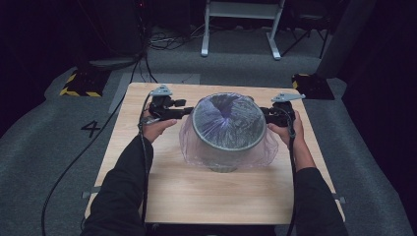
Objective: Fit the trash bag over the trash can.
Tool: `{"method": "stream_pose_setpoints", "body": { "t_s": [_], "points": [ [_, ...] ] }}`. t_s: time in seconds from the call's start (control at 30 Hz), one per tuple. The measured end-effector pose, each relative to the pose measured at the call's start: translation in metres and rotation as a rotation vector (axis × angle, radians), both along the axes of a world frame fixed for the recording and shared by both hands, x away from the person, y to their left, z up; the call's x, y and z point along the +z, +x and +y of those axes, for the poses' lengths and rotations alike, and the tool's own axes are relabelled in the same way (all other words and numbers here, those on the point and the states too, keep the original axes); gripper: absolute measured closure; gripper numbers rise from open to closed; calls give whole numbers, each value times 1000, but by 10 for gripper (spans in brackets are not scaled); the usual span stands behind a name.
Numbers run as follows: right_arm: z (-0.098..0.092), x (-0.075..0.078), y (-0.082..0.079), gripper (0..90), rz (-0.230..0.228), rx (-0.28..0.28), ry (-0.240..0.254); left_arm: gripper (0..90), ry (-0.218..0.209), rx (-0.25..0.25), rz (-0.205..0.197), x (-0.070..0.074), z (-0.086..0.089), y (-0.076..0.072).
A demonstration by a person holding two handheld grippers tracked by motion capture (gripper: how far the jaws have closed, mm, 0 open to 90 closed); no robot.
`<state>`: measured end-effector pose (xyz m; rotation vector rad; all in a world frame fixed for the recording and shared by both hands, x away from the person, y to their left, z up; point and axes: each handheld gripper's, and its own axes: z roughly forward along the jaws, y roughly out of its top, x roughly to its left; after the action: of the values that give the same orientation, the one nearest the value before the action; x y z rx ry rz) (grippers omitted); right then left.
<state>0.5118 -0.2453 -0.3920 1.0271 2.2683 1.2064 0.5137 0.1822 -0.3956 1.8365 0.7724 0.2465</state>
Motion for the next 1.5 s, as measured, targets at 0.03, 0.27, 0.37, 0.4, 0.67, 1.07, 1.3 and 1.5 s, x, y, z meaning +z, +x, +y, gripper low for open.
{"method": "stream_pose_setpoints", "body": {
  "t_s": [0.03,0.27,0.37,0.4,0.67,1.07,1.3,1.5],
  "points": [
    [-4,-1,-1,552,2,-8,-1,342,-9,7,11,1,6,-4],
    [-41,12,-15,336,-17,-50,27,190,148,-58,-48,-9,28,-56],
    [-48,25,-27,268,-44,-23,61,169,213,-70,-26,-25,29,-78],
    [-48,28,-32,249,-42,-5,74,172,211,-68,-24,-30,31,-85],
    [-52,53,-64,198,-99,77,140,164,306,-74,-21,-66,28,-136],
    [52,89,-83,325,-140,291,-22,160,415,-130,2,-99,12,-169],
    [85,77,-78,482,-61,347,-147,155,422,-143,23,-107,13,-171],
    [92,69,-75,543,9,358,-200,151,397,-154,51,-109,13,-168]
  ]
}}
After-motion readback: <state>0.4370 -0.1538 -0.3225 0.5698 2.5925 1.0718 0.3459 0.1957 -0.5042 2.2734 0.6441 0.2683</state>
